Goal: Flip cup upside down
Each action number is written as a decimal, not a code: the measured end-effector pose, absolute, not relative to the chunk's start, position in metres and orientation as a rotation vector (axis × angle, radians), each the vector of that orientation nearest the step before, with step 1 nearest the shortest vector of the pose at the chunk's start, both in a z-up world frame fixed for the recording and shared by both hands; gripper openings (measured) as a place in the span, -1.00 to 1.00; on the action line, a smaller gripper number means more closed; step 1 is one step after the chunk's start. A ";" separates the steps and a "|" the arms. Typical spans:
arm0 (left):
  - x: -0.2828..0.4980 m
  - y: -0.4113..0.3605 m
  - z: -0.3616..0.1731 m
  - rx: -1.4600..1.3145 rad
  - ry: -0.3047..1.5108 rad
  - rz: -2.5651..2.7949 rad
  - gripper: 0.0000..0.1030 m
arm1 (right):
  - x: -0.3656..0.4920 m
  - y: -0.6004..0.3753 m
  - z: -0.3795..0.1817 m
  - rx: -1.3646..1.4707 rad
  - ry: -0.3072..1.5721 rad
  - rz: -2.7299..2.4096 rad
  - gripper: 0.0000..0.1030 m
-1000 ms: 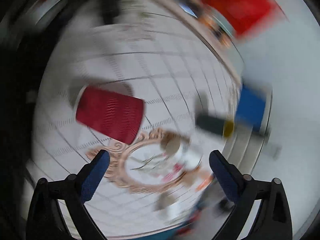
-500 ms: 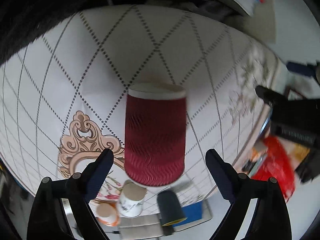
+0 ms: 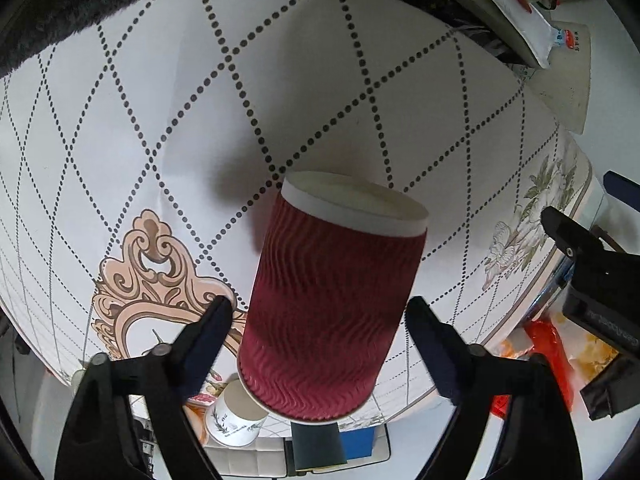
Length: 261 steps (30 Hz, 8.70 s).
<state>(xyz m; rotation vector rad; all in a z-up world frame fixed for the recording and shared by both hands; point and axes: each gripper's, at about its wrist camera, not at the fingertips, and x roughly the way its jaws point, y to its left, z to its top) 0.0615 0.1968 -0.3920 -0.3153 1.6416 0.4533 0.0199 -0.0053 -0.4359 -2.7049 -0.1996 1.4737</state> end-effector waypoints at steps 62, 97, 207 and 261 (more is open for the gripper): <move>0.133 0.102 -0.354 0.032 1.568 0.153 0.73 | 0.159 -0.038 -0.424 -0.924 1.842 0.379 0.53; 0.122 0.088 -0.356 0.099 1.576 0.139 0.73 | 0.226 -0.166 -0.451 -0.491 1.930 0.160 0.45; -0.092 -0.049 -0.035 0.075 0.959 -0.119 0.96 | -0.119 -0.232 0.021 0.003 0.879 -0.234 0.90; -0.114 -0.034 -0.025 0.067 0.953 -0.101 0.96 | -0.136 -0.218 0.020 0.015 0.877 -0.188 0.90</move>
